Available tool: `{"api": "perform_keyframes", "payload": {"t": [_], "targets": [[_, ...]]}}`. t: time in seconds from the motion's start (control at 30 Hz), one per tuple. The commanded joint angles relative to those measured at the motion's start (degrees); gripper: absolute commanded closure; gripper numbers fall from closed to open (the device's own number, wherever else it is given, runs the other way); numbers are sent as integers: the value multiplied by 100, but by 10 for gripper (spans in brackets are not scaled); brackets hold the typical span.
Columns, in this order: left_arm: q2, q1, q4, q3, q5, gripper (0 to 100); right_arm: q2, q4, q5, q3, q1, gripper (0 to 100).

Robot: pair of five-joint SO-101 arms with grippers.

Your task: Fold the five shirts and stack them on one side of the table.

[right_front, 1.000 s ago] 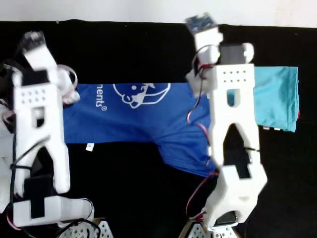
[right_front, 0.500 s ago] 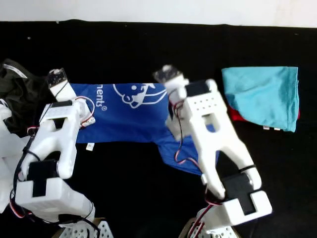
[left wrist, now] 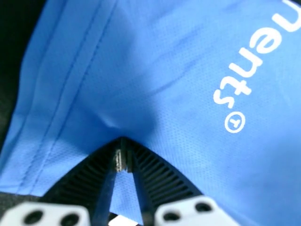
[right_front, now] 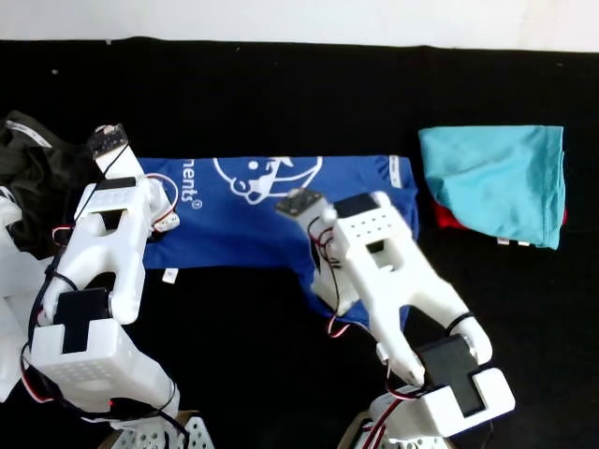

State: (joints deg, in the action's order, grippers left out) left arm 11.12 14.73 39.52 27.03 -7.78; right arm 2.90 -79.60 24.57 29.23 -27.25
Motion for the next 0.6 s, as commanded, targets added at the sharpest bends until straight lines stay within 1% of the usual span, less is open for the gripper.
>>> {"api": "perform_keyframes", "payload": {"t": [0.0,0.2,0.4,0.57], "targets": [[31,-66,9,-127,9,991,277,22,79,92,-198,826],[31,-66,9,-127,9,991,233,136,79,119,-497,825],[31,-66,9,-127,9,991,215,716,88,453,-286,825],[31,-66,9,-127,9,991,215,1015,88,822,-286,824]]}}
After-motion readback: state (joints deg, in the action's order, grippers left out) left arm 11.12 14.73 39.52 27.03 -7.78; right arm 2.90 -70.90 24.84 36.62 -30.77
